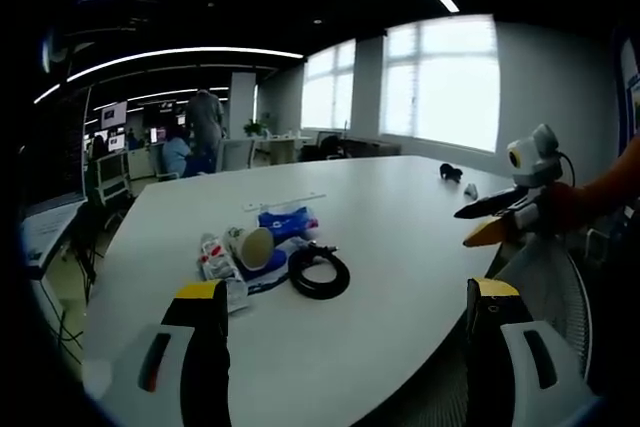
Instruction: Arrange the tabletop items into an orderly group along one side of the table until the central work area is clear of visible clutter.
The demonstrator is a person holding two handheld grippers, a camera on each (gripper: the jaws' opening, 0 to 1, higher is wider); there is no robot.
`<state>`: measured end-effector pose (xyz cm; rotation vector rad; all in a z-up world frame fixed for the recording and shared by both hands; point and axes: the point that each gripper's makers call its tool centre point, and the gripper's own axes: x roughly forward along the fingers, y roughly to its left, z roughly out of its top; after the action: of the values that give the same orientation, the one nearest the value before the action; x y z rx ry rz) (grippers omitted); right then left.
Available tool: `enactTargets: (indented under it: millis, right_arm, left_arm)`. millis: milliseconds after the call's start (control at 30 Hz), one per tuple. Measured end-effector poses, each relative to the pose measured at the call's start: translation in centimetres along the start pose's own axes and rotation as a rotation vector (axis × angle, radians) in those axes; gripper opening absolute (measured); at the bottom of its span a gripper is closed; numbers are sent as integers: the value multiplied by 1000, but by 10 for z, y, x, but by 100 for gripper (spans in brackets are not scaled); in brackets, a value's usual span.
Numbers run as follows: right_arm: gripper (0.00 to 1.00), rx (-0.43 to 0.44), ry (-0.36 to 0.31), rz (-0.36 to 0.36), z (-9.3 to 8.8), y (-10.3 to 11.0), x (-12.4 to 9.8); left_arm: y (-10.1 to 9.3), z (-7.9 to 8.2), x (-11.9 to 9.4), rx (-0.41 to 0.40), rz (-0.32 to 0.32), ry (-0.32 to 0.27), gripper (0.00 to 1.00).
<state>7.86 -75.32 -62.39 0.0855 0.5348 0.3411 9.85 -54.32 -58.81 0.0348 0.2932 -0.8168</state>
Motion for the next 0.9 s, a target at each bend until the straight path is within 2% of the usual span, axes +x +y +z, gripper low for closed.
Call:
enactTargets:
  millis: [900]
  right_arm:
    - [95,16,15,11,-1,1,1]
  left_arm:
    - [3,3,-1,-3,12,-22,99]
